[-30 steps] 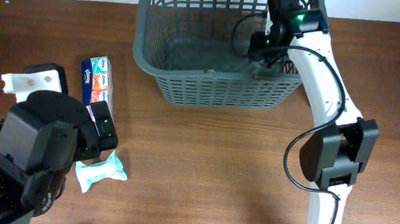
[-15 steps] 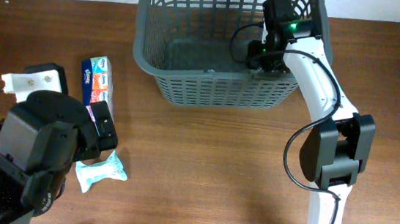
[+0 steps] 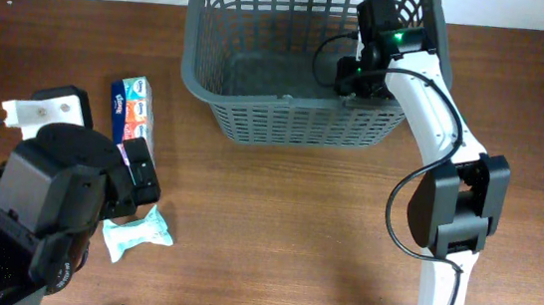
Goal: Pack container
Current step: 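Lower the tuna can into the basket and open the right gripper, then move the right gripper back over the green-capped jar, then lower the right gripper around the green jar and close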
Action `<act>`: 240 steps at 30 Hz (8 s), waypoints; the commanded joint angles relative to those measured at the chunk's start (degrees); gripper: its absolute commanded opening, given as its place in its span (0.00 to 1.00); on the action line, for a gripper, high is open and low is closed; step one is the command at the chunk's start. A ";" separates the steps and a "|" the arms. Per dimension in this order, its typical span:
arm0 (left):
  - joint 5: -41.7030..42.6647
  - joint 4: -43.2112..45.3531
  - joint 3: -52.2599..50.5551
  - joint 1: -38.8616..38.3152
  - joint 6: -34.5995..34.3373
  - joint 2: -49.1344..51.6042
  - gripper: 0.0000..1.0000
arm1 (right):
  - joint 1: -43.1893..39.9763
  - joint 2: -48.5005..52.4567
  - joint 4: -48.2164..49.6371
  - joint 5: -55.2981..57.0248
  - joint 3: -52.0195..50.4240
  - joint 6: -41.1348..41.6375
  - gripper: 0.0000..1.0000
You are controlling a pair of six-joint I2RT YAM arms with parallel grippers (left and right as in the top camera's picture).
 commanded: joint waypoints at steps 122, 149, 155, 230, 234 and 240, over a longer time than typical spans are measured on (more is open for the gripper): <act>0.42 -0.02 -0.07 0.33 0.90 0.07 1.00 | -27.45 -2.19 -18.93 -10.86 1.84 -0.98 0.99; 0.42 -0.02 -0.09 0.33 0.90 0.07 0.99 | -24.92 1.05 -16.72 -5.75 -0.61 -1.01 0.99; 0.42 -0.02 -0.07 0.33 0.90 0.07 1.00 | -24.92 2.01 -16.70 -5.77 -0.66 -1.01 0.99; 0.42 -0.02 -0.07 0.35 0.90 0.07 1.00 | -22.60 8.57 -15.82 -0.20 -1.18 -1.01 0.79; 0.42 -0.02 -0.07 0.35 0.87 0.07 1.00 | -22.60 8.57 -15.82 -0.20 -1.18 -0.98 0.58; 0.42 -0.02 -0.07 0.33 0.90 0.07 1.00 | -22.60 8.57 -15.82 -0.20 -1.18 -0.98 0.31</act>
